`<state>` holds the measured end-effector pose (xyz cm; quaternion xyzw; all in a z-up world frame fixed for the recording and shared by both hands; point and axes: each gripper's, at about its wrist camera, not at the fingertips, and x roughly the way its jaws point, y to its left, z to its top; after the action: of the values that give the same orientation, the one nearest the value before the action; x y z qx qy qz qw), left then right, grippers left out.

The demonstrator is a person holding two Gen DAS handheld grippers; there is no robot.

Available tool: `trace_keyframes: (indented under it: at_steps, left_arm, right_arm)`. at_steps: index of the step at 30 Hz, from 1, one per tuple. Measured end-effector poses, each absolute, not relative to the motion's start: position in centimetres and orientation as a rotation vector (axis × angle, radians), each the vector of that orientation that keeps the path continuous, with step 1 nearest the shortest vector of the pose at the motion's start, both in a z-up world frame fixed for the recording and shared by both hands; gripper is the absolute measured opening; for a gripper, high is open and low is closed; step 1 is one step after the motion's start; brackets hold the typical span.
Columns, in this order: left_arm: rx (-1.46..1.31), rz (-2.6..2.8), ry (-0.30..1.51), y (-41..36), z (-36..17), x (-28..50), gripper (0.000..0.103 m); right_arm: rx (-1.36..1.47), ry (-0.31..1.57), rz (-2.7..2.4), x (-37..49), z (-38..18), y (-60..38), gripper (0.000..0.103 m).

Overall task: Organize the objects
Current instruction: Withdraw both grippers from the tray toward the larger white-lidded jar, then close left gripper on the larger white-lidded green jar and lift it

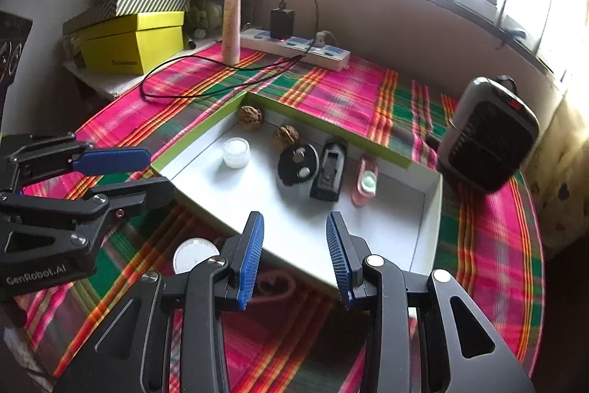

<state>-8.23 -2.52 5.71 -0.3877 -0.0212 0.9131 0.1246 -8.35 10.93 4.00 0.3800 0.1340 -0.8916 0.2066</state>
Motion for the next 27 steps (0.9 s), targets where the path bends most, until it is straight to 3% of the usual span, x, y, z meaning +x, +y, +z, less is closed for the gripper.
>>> trace_keyframes:
  at_steps: [27]
  left_arm:
    - [-1.205,2.526,-0.095,0.5,2.8,-7.3,0.045]
  right_arm:
    - [1.116,0.155,-2.568,-4.6,2.3,15.4,0.037]
